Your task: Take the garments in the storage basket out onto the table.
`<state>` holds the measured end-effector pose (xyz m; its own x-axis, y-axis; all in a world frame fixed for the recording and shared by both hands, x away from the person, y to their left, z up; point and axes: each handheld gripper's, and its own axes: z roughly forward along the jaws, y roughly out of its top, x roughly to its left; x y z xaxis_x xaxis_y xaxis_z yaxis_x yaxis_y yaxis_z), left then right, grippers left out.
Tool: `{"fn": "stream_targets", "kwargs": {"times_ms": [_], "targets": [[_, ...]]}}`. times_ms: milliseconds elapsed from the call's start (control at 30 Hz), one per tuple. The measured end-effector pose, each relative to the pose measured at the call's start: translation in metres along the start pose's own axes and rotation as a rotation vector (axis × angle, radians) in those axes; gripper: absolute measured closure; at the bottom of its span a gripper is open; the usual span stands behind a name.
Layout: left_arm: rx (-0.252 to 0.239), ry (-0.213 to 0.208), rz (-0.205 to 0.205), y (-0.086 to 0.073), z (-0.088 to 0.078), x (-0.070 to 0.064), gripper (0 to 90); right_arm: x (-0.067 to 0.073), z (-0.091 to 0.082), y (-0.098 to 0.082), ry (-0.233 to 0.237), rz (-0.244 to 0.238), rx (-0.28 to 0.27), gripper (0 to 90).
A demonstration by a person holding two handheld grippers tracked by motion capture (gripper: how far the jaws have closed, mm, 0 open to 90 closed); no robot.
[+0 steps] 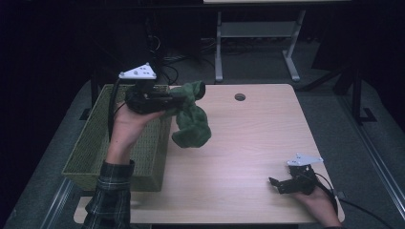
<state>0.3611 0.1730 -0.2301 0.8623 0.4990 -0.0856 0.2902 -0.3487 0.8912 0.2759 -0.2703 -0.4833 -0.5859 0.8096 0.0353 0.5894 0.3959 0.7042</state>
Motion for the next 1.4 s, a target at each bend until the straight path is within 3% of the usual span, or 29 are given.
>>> {"fn": "stream_targets", "kwargs": {"times_ms": [267,633,1033,1400], "targets": [[0.028,-0.053,0.025,0.005,0.027,-0.013,85.0,0.0,0.0,0.0,0.0,0.001,0.0,2.1],[0.062,-0.121,0.019,-0.003,0.068,-0.029,85.1,0.0,0.0,0.0,0.001,0.002,0.0,2.1],[0.121,-0.142,-0.041,-0.029,0.112,-0.04,85.1,0.0,0.0,0.0,0.0,-0.001,-0.002,2.1],[0.21,-0.159,-0.095,-0.067,0.157,-0.052,85.0,0.0,0.0,0.0,0.0,0.0,0.0,2.1]]}}
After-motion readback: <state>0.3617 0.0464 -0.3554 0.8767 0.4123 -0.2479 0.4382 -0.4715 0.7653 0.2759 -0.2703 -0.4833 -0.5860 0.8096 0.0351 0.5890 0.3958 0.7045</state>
